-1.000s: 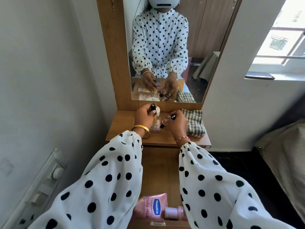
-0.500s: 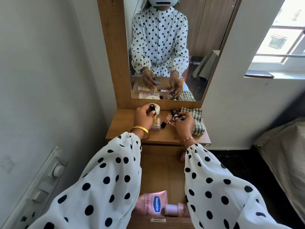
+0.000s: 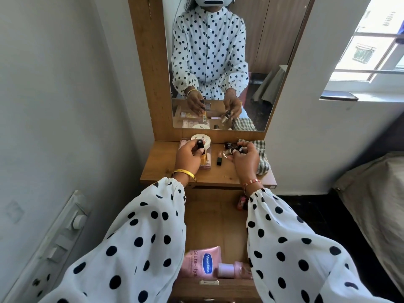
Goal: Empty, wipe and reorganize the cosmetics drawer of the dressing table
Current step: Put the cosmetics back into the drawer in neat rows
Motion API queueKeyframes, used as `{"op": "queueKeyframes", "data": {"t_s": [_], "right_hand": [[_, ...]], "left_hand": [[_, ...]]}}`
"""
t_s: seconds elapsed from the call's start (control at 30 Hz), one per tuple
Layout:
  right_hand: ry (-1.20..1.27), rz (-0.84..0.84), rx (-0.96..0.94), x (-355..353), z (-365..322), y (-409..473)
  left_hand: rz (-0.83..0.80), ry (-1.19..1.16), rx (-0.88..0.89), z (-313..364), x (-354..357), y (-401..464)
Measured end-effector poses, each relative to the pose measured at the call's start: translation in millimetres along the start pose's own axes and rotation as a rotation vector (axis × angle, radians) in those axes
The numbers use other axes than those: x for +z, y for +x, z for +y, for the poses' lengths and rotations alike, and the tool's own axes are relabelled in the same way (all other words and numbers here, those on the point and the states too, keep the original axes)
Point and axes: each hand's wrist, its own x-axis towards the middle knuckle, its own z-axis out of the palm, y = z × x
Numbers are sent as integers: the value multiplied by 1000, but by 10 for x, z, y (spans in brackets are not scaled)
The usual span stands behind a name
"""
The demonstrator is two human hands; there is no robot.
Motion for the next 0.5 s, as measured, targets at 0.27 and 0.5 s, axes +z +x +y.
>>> {"op": "queueKeyframes", "data": {"t_s": [0.27, 0.5], "right_hand": [[105, -133, -47, -83, -3, -610], [-83, -303, -71, 96, 301, -1064]], "left_hand": [[71, -124, 2, -67, -195, -422], [229, -128, -49, -615, -476, -907]]}}
